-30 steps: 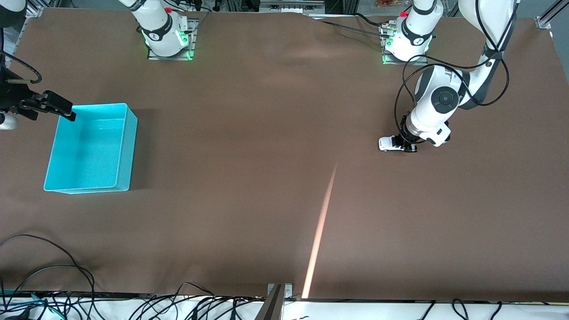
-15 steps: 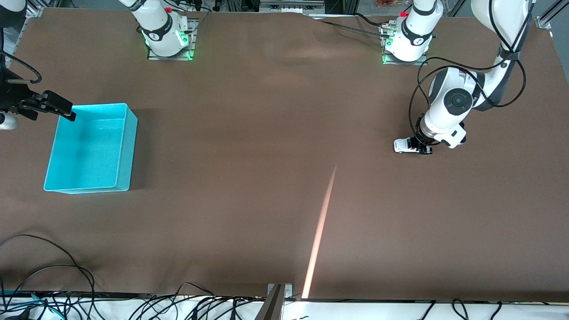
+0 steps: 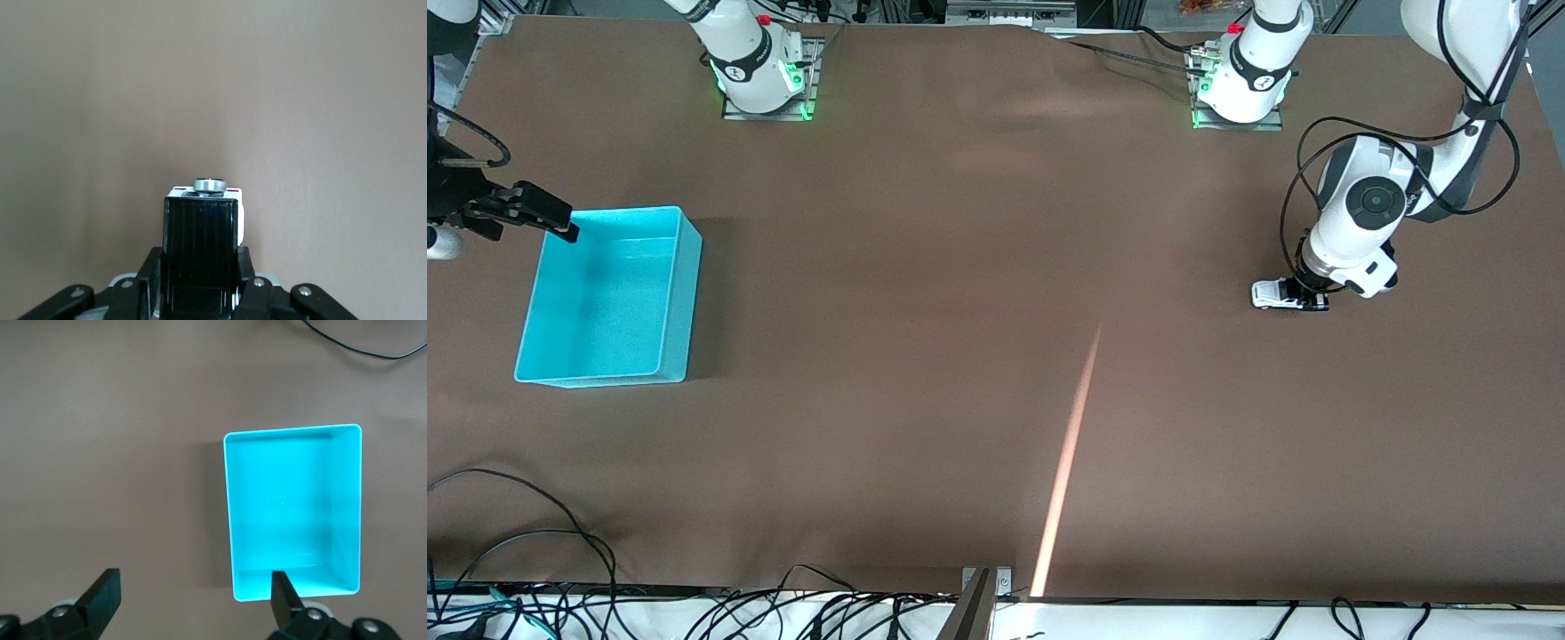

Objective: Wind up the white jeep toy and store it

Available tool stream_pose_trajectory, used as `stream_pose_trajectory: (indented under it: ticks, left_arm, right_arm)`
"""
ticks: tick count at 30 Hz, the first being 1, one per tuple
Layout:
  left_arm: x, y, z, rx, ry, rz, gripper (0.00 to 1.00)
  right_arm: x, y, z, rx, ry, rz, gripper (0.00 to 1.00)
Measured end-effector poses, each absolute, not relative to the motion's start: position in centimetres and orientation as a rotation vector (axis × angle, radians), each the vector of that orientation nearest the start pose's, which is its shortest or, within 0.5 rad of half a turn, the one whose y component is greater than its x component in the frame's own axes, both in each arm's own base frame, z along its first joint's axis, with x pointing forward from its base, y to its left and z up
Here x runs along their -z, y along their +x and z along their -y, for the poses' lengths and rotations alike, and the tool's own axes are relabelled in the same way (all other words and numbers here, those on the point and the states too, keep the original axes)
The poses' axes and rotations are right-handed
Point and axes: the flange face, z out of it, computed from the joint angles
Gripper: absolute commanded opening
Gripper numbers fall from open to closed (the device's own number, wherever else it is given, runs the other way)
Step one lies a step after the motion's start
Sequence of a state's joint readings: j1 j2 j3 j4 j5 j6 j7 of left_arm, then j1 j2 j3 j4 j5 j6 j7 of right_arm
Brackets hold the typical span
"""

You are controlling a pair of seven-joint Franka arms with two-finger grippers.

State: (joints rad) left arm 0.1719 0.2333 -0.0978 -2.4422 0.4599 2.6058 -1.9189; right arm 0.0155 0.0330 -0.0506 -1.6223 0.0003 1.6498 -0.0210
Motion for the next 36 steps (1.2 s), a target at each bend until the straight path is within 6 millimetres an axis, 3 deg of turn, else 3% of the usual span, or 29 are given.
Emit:
stream_pose_trajectory:
  ticks: [6, 7, 8, 10, 11, 19, 22, 24, 25, 32, 36]
  left_arm:
    - [-20.2, 47.7, -4.3, -0.228, 2.319, -2.358, 0.28]
    - [-20.2, 47.7, -4.4, -0.229, 2.319, -2.358, 0.36]
    - [-20.2, 47.7, -4.4, -0.229, 2.319, -2.358, 0.47]
    - [-20.2, 47.7, -4.4, -0.229, 2.319, -2.357, 0.87]
    - [-20.2, 47.7, -4.4, -0.229, 2.319, -2.357, 1.00]
    - [-18.0, 48.0, -4.2, -0.198, 2.315, -2.332, 1.00]
    - [-18.1, 48.7, -4.6, -0.205, 2.309, -2.340, 1.00]
    - [-18.6, 49.2, -5.0, -0.213, 2.314, -2.354, 1.00]
    - [-19.9, 50.1, -5.6, -0.232, 2.332, -2.366, 1.00]
    - [-21.6, 50.7, -5.9, -0.208, 2.396, -2.344, 1.00]
    - [-24.8, 51.7, -5.9, -0.150, 2.477, -2.276, 1.00]
  right_arm:
    - [-58.8, 57.0, 2.0, -0.008, -3.143, -0.022, 1.00]
    - [-58.8, 57.0, 2.0, -0.009, -3.143, -0.022, 1.00]
    - [-58.8, 57.0, 2.0, -0.009, -3.143, -0.022, 1.00]
    - [-58.8, 57.0, 2.0, -0.009, -3.143, -0.022, 1.00]
    - [-58.8, 57.0, 2.0, -0.009, -3.143, -0.022, 1.00]
    - [-58.8, 56.9, 1.9, -0.009, -3.143, -0.022, 1.00]
    - [-58.8, 56.9, 1.9, -0.009, -3.143, -0.022, 1.00]
    - [-58.8, 56.9, 1.9, -0.009, -3.143, -0.022, 1.00]
    - [-58.8, 56.9, 1.9, -0.010, -3.143, -0.022, 1.00]
    - [-58.8, 56.9, 1.9, -0.010, -3.143, -0.022, 1.00]
    - [-58.8, 56.9, 1.9, -0.010, -3.143, -0.022, 1.00]
